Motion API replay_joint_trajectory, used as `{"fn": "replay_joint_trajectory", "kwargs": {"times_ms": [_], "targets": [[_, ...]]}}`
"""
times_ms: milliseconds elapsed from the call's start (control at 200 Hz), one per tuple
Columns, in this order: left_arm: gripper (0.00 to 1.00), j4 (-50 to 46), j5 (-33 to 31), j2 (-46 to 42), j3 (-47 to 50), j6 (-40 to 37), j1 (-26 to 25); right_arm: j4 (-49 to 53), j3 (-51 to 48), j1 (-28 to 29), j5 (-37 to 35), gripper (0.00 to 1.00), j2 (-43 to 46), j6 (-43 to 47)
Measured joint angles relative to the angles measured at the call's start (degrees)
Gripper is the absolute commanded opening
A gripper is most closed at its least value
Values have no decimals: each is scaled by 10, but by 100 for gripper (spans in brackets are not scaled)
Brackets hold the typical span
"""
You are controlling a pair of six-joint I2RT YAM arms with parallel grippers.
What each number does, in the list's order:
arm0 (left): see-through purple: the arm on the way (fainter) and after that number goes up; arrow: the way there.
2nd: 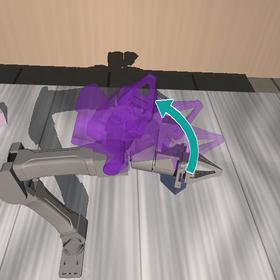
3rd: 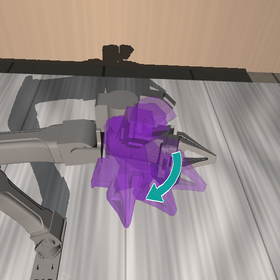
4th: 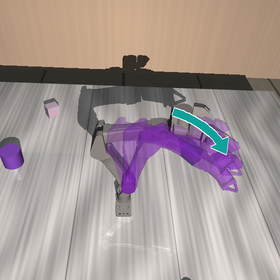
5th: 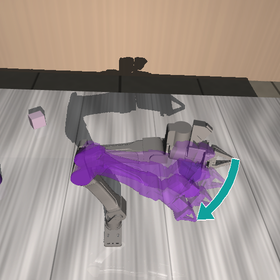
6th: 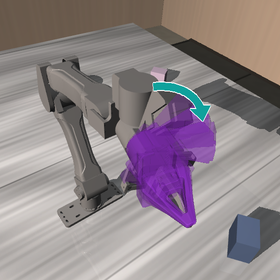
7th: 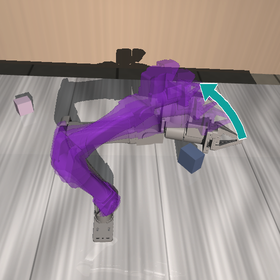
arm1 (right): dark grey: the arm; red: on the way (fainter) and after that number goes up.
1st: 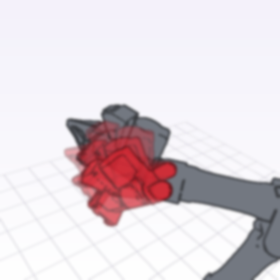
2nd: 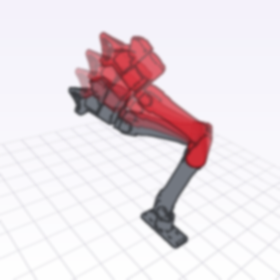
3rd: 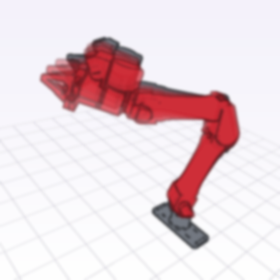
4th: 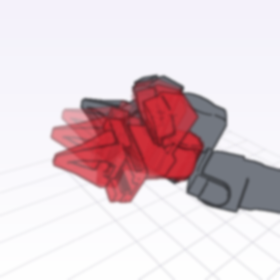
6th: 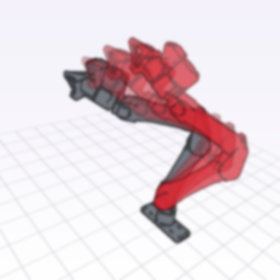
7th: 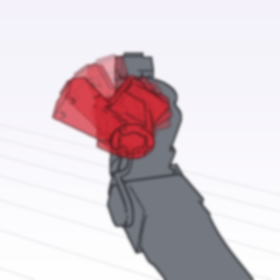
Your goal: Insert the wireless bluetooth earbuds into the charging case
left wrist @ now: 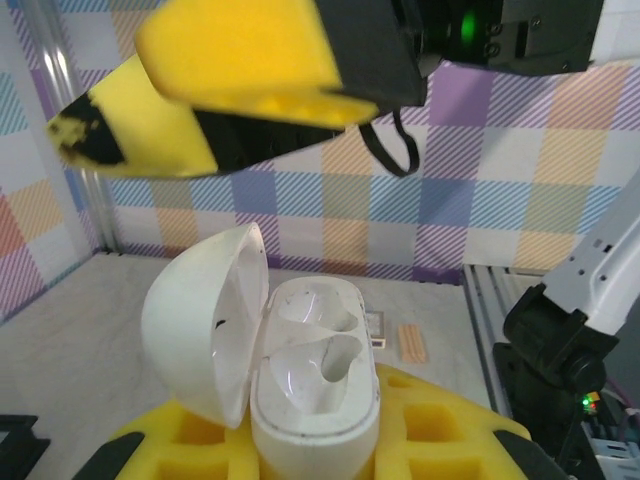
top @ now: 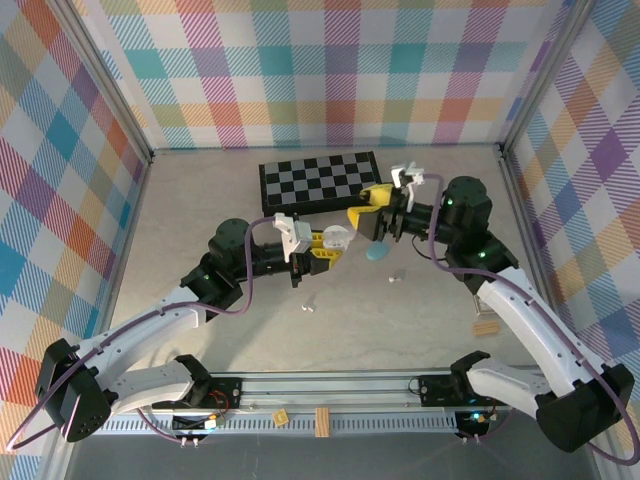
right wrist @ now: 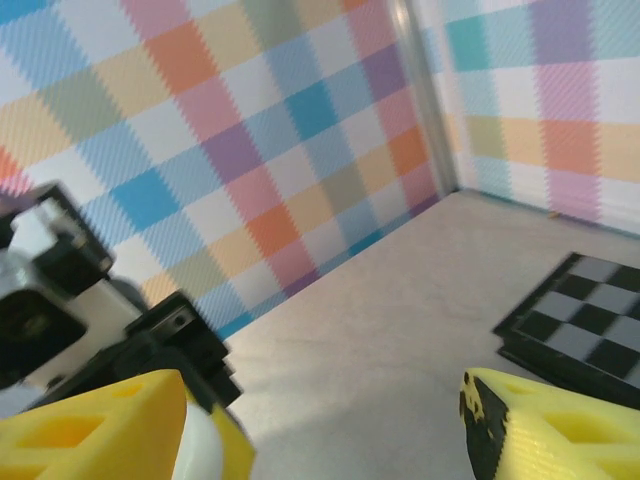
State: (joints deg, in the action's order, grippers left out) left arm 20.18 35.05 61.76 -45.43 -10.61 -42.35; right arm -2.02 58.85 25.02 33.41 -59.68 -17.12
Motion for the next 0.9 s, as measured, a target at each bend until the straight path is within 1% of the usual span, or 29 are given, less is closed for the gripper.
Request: {"fn": "replay_joint_trajectory", "kwargs": {"times_ms": [100, 175, 235, 375, 500, 540, 610, 760, 900], "targets": [[3, -7, -19, 0, 0, -7, 0, 23, -2, -40, -36, 72, 6, -26], [2, -6, -31, -2, 3, -8, 0, 70, -1, -65, -75, 72, 0, -34], [0, -5, -37, -7, 7, -9, 0, 114, 1, -74, -106, 73, -14, -34], [0, -5, -39, -16, 16, -8, 0, 232, 12, -82, -164, 72, -96, -16], [0, 1, -39, -16, 26, -8, 0, 314, 16, -83, -191, 72, -181, 6], [0, 4, -39, -16, 31, -8, 0, 335, 16, -80, -200, 72, -205, 15], [0, 9, -39, -16, 38, -8, 0, 371, 19, -64, -236, 71, -241, 31], [1, 9, -38, -17, 40, -8, 0, 446, 70, 6, -348, 67, -320, 68], [0, 9, -36, -20, 40, -10, 0, 503, 118, 60, -429, 62, -379, 104]]}}
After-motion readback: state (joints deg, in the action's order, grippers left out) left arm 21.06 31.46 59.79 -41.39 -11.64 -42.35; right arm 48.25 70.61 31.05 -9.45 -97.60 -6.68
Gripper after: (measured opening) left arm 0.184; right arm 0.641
